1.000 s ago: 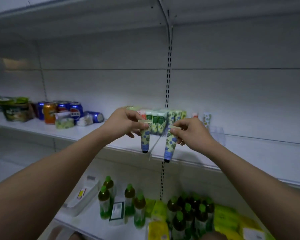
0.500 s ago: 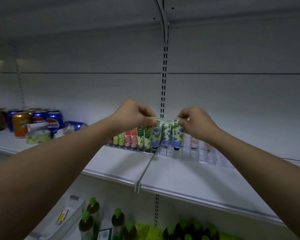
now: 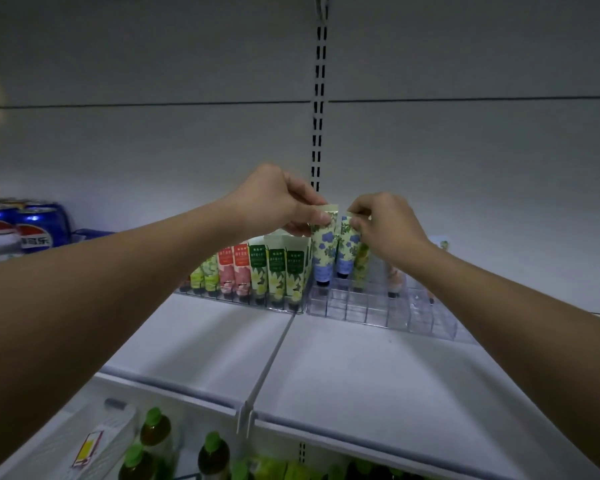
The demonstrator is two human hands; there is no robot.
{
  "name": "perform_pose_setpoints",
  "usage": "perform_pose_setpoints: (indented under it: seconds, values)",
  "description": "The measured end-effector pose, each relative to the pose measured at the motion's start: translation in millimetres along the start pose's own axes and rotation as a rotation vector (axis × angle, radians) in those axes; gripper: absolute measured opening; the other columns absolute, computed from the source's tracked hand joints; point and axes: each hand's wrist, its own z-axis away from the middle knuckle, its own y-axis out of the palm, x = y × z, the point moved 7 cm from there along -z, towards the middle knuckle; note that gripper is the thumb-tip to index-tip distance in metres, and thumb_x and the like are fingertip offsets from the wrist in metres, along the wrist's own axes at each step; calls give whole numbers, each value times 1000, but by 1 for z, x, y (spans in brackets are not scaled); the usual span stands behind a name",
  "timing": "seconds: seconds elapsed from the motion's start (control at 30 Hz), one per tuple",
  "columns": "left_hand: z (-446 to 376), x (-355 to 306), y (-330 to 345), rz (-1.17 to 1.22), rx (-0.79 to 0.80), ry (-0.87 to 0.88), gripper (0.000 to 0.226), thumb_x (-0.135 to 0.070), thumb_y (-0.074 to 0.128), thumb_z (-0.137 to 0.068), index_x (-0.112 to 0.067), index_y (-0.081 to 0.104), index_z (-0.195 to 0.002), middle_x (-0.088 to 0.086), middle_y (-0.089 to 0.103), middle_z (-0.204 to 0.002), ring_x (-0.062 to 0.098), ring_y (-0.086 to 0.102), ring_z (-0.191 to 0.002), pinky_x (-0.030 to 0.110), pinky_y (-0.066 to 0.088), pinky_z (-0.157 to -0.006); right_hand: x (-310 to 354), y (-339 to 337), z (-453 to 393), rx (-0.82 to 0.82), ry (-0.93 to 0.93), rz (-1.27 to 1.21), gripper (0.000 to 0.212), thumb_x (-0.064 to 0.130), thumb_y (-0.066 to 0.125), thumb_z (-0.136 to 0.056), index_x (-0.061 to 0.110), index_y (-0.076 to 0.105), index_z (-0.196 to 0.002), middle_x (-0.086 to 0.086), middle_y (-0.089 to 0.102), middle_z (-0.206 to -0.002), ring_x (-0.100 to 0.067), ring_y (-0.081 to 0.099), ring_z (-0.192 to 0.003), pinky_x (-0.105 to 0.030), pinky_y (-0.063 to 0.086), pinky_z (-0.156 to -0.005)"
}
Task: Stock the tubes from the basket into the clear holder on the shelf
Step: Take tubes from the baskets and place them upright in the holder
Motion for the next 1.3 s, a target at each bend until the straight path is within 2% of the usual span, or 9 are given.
perform_pose_setpoints:
  seconds: [0.3, 0.53, 0.67, 0.8, 0.93, 1.03, 1.1, 1.2, 1.3]
  values:
    - [-1, 7, 5, 13, -10, 14, 14, -9, 78, -75, -6, 74, -88, 9, 75, -80, 27, 73, -76, 31, 61, -71, -9, 36, 3, 156, 17, 17, 21, 9, 59, -94, 7, 70, -111, -15, 69, -106, -29, 66, -91, -40, 54, -87]
    - [12, -5, -10, -32, -80, 7, 16, -11, 77, -78, -6, 74, -92, 7, 75, -82, 19, 72, -72, 28, 61, -70, 6, 8, 14, 70, 10, 45, 26, 20, 55, -95, 14, 62, -119, -5, 63, -109, -22, 57, -100, -36, 47, -86]
    - [19, -19, -12, -112, -127, 19, 13, -14, 77, -79, -11, 74, -92, 3, 74, -82, 9, 68, -66, 19, 57, -65, 20, 11, 45, 193, 2, 26, 19, 22, 52, -94, 16, 65, -107, -4, 67, -103, -24, 60, -94, -38, 51, -83]
    - [23, -29, -8, -249, -132, 32, 16, -18, 77, -79, -15, 76, -95, -5, 74, -87, 6, 67, -83, 18, 50, -76, 25, 27, 92, 401, -19, -28, 16, 27, 50, -94, 20, 64, -96, 0, 67, -101, -19, 60, -89, -37, 52, -82]
    - [19, -32, 3, -357, -81, 24, 21, -16, 75, -81, -17, 74, -101, -12, 69, -86, -2, 61, -79, 10, 42, -62, 22, 45, 137, 606, -21, -120, 35, 44, 43, -94, 28, 61, -120, 2, 60, -124, -16, 56, -108, -37, 47, -96]
    - [11, -31, 10, -424, -54, 20, 17, -10, 73, -83, -12, 74, -100, -7, 69, -87, 0, 62, -71, 6, 43, -54, 18, 57, 160, 670, -80, -43, 53, 53, 35, -97, 30, 40, -145, 6, 36, -152, -16, 30, -139, -34, 24, -113]
    - [4, -30, 12, -447, -73, 21, 12, -7, 72, -83, -10, 73, -94, 0, 70, -87, 1, 62, -66, 6, 44, -50, 17, 59, 166, 640, -85, -25, 55, 55, 33, -98, 32, 34, -148, 9, 28, -157, -12, 22, -143, -31, 18, -113]
    - [-6, -30, 15, -520, -112, 35, 9, -7, 73, -82, -13, 73, -89, 0, 71, -83, 1, 62, -68, 8, 44, -56, 19, 56, 165, 624, -92, -23, 56, 54, 34, -98, 30, 35, -148, 7, 29, -157, -13, 24, -143, -31, 19, -113]
    - [-15, -26, 23, -584, -131, 36, 10, -7, 74, -81, -10, 73, -91, 1, 71, -83, 6, 64, -73, 23, 52, -73, 18, 56, 165, 633, -85, -36, 57, 54, 34, -98, 29, 34, -149, 5, 27, -158, -14, 22, -144, -33, 18, -114]
